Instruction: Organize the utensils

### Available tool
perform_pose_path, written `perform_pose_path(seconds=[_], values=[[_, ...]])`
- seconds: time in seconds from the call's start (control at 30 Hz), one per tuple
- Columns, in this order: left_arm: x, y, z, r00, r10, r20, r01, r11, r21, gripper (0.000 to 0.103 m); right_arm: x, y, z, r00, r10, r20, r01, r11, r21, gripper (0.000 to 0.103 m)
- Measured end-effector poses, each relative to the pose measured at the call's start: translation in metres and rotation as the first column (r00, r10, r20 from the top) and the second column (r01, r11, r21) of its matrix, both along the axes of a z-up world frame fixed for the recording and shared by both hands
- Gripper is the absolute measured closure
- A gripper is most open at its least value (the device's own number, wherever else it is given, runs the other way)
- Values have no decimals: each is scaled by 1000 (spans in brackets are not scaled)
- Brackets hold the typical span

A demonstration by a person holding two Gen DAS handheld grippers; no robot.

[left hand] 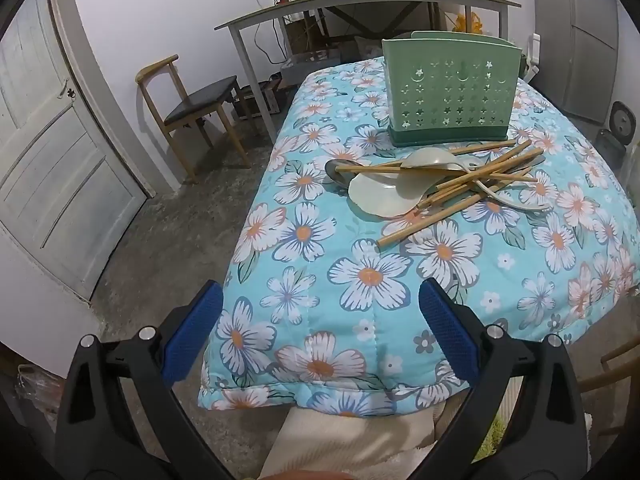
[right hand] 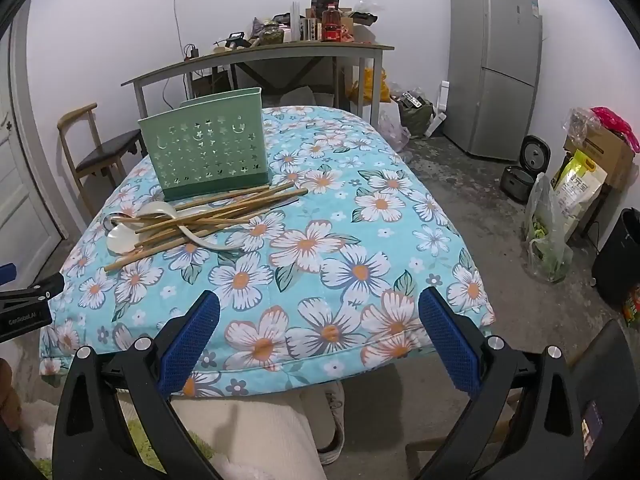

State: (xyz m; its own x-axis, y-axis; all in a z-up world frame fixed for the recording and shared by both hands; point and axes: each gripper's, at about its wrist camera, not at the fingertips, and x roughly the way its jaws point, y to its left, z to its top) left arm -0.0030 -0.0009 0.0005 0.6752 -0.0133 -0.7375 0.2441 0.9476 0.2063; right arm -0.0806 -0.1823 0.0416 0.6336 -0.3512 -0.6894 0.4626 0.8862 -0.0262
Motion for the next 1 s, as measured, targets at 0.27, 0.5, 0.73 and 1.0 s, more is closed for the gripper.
perform_pose_path(seconds=[0.27,0.5,0.73,1.0], values=[[0,-1,0,1000,-1,1,1,1000,0,8,0,0,0,1000,1,-1,-1,1000,-2,6],[0,-1,0,1000,-1,1,1,1000,-1,8,0,2,0,1000,7,-2,-7,1000,-9,6],[0,-1,0,1000,-2,0,2,1000,-2,8,1,2,0,1000,8,-3,-8,1000,-9,6],[2,-4,3,1000,-4,-5,4,1000,-2,8,1,3,1,1000,10,-2,-10,1000,-7,6]])
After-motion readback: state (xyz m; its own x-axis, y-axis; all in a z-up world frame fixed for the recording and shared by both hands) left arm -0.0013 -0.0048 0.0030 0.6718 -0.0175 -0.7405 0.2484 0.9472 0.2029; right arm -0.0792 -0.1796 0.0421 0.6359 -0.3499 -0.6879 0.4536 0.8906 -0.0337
